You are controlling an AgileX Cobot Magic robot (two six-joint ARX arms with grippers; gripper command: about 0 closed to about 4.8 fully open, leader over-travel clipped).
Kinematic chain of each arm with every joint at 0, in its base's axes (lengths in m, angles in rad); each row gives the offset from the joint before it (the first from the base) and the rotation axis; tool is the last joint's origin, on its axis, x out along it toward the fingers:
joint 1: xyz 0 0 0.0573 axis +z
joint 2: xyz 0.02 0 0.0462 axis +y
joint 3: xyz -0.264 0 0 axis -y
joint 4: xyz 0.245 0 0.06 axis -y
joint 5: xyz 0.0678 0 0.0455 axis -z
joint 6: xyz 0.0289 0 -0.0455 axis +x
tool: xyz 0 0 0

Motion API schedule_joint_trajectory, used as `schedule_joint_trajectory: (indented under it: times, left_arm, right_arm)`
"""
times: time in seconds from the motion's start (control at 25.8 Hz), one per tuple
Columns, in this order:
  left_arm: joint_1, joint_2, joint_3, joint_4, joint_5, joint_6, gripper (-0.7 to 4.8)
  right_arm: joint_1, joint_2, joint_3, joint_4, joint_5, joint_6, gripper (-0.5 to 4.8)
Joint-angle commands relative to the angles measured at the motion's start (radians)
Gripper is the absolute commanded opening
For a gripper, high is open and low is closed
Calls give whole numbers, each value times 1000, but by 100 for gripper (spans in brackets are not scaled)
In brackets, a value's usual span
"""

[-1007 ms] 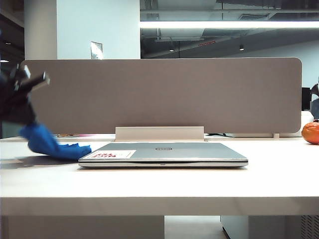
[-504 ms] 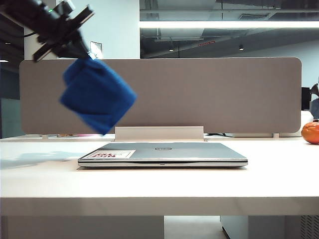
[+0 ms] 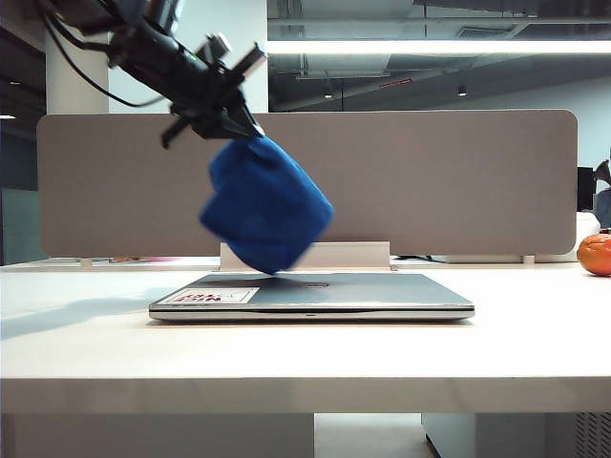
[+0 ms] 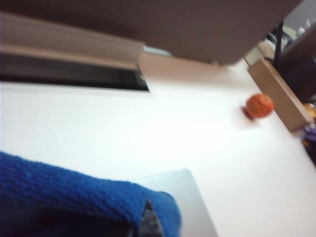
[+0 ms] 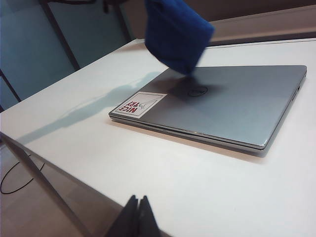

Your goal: Pick up the blue rag and put it over the laptop.

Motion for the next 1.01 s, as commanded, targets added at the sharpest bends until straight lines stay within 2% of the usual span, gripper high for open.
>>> schedule_joint_trajectory:
  times: [0.04, 0.15, 0.35, 0.46, 0.77, 0.81, 0.93, 0.97, 1.01]
  left_arm:
    - [-19, 39, 39, -32, 69, -23, -6]
    - [-33, 47, 38, -81, 68, -19, -6]
    - [-49, 48, 36, -308, 61, 40, -6]
    - [-49, 48, 36, -422, 50, 107, -6]
    - [-49, 48, 36, -554, 43, 161, 7]
    - [-49, 48, 36, -568, 31, 161, 30]
    - [-50, 48, 36, -609, -30, 164, 171]
    - [-50, 48, 36, -630, -60, 186, 232]
    - [-50, 48, 36, -647, -63, 214, 247]
  right_arm:
    - [0, -2, -5, 11, 1, 0, -5]
    - [0, -2, -5, 11, 2, 0, -5]
    - [0, -2, -5, 11, 2, -1, -5]
    - [0, -2, -5, 11, 2, 0, -5]
    - [0, -2, -5, 11, 2, -1, -5]
    - [0, -2, -5, 11, 2, -1, -5]
    - [0, -2, -5, 11, 2, -1, -5]
    - [0, -2, -5, 11, 2, -1, -5]
    - [0, -2, -5, 11, 2, -1, -5]
